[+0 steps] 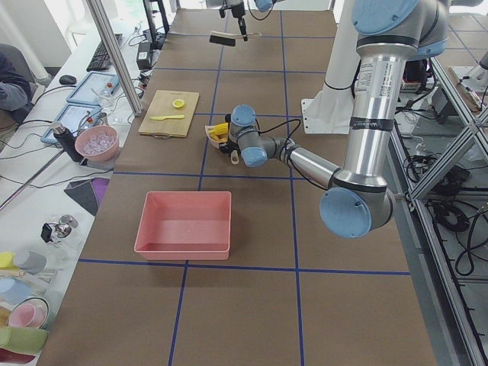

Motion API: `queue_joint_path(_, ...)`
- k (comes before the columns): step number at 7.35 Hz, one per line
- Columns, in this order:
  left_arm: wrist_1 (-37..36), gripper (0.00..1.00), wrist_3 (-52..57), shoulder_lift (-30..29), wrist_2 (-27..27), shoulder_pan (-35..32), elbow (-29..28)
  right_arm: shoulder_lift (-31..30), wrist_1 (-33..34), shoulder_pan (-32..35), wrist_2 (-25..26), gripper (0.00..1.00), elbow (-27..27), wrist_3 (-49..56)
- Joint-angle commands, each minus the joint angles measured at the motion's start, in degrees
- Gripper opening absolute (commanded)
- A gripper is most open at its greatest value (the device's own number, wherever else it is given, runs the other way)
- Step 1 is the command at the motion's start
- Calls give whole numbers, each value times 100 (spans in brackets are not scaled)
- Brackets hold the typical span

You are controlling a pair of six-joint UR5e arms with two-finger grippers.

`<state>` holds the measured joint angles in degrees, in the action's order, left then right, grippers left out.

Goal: Sweep and dump trash into bin
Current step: 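Lift the dustpan toward the pink bin with the left gripper while the right withdraws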

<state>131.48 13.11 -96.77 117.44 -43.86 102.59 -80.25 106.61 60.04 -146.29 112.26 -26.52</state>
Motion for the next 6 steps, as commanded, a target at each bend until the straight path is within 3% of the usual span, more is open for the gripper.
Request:
queue_joint_path(1,378,15,-396,9,-72,-253,6,-804,0,43,-382,0,-29,699)
queue_joint_path(3,379,14,-484,149,-55,-805,24,-1404,9,139,-400,0,-177,1446)
queue_joint_path(6,291,8,-476,885,364,-1781,435,-934,-44,44,-347,0,-967,1474)
